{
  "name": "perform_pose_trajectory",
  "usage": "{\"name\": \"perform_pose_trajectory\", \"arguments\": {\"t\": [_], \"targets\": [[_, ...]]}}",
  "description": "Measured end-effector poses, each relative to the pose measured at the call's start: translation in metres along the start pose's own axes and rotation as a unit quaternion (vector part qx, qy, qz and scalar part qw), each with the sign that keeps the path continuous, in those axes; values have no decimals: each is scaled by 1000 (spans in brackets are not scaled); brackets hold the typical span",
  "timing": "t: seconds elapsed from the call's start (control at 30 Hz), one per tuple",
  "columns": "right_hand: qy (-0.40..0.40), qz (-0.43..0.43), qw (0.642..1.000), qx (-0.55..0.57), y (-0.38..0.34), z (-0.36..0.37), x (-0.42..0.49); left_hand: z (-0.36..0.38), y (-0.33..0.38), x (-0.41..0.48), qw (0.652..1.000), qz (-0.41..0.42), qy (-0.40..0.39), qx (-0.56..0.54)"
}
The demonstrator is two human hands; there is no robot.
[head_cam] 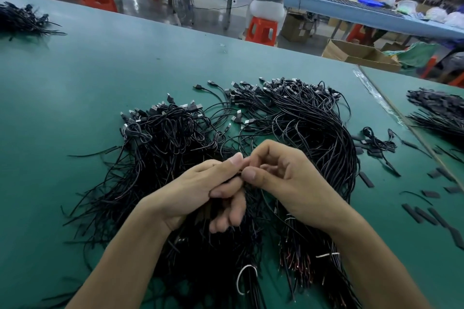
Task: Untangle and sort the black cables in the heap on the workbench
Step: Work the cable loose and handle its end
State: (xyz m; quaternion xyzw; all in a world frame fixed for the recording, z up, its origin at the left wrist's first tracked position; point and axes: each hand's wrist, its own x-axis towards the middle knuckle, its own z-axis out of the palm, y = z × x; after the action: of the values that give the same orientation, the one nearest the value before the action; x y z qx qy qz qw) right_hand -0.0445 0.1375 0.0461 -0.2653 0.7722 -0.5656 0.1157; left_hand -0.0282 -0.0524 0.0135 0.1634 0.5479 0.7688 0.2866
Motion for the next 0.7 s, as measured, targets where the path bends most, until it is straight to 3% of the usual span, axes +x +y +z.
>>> {"name": "perform_pose_trajectory", "arguments": {"t": [0.1, 0.3, 0.37, 0.47, 0.53, 0.7], "targets": [[-32, 12, 999, -37, 1, -3, -1, 1, 1, 0, 1000, -7, -8, -9], [5, 1, 991, -134, 0, -1, -2, 8, -10, 15, 969, 58, 184, 157], [42, -12, 990, -138, 1, 6, -3, 13, -12, 17, 977, 57, 190, 76], [85, -27, 984, -157, 4, 15, -3, 22, -9, 18, 988, -16, 102, -112], [102, -34, 976, -189, 5, 16, -2, 25, -10, 19, 984, -60, 90, -141], [131, -25, 976, -172, 11, 11, 1, 18, -16, 22, 980, -39, 193, 25]]}}
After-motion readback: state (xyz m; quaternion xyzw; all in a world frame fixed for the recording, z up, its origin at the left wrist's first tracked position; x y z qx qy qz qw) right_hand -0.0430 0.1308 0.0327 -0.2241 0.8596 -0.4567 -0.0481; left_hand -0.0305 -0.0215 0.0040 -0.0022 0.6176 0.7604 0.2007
